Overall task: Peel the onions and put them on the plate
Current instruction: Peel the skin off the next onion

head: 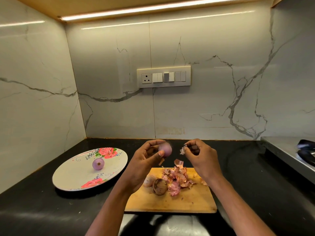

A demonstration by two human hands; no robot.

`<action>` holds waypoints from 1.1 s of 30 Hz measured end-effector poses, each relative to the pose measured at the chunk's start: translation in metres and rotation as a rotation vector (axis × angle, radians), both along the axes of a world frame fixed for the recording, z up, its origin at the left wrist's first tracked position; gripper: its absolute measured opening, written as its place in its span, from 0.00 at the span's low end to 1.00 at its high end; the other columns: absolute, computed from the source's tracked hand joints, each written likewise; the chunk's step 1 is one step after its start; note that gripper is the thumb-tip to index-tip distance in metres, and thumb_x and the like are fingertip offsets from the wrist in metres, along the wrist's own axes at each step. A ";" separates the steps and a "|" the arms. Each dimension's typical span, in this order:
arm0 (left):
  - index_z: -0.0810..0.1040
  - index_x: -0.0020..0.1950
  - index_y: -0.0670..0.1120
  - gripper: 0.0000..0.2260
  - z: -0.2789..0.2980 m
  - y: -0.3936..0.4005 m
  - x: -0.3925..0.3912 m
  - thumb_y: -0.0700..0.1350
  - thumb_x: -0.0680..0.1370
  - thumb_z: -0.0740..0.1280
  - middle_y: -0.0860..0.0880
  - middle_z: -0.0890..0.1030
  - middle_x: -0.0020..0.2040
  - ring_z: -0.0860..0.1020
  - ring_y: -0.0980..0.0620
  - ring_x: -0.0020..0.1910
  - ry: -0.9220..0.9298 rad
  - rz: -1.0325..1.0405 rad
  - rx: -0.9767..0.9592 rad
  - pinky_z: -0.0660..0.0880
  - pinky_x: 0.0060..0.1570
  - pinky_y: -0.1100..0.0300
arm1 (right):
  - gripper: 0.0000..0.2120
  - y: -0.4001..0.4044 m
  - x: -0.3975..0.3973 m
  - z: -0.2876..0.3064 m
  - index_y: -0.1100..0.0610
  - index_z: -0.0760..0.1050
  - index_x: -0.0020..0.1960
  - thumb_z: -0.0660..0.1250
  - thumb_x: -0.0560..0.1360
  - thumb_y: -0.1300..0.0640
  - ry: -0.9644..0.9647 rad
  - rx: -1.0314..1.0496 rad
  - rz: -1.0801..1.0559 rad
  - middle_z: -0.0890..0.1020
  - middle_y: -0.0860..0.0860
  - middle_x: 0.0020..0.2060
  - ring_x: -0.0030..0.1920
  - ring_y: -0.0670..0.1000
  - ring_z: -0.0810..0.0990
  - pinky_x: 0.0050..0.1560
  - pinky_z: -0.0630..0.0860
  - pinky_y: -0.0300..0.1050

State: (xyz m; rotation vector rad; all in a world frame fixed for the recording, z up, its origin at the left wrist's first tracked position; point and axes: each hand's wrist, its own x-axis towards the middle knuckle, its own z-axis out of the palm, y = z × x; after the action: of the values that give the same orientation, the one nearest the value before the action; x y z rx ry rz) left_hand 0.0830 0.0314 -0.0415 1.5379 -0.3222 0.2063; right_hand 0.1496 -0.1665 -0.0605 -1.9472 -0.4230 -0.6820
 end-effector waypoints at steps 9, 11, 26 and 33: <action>0.76 0.66 0.45 0.14 0.000 0.004 0.006 0.36 0.80 0.64 0.43 0.81 0.61 0.83 0.47 0.58 0.109 0.026 -0.202 0.80 0.56 0.58 | 0.09 0.014 -0.010 0.000 0.45 0.82 0.57 0.70 0.78 0.50 0.147 -0.523 0.156 0.80 0.40 0.50 0.50 0.41 0.78 0.50 0.74 0.33; 0.77 0.65 0.45 0.14 0.000 0.004 0.006 0.37 0.79 0.65 0.43 0.82 0.61 0.82 0.47 0.59 0.114 0.035 -0.207 0.80 0.56 0.58 | 0.09 0.013 -0.010 0.002 0.45 0.82 0.58 0.69 0.79 0.49 0.140 -0.421 0.167 0.80 0.39 0.49 0.49 0.40 0.78 0.49 0.74 0.32; 0.76 0.62 0.47 0.22 0.000 -0.002 0.006 0.46 0.69 0.73 0.50 0.86 0.51 0.85 0.50 0.51 0.090 0.106 -0.164 0.80 0.47 0.60 | 0.11 0.026 -0.019 0.008 0.51 0.84 0.56 0.75 0.74 0.53 0.147 0.176 0.348 0.87 0.44 0.46 0.49 0.43 0.85 0.50 0.83 0.41; 0.74 0.63 0.43 0.22 -0.003 -0.002 0.006 0.46 0.71 0.72 0.46 0.86 0.53 0.84 0.49 0.53 0.099 0.124 -0.163 0.81 0.49 0.59 | 0.08 0.036 -0.027 0.007 0.50 0.83 0.54 0.74 0.75 0.55 -0.016 0.093 0.212 0.85 0.42 0.45 0.47 0.38 0.83 0.49 0.81 0.34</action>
State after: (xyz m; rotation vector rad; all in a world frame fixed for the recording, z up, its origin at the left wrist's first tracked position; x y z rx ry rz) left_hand 0.0895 0.0291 -0.0443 1.4024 -0.1287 0.2472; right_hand 0.1228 -0.1301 -0.0538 -1.7805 -0.5876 -0.5700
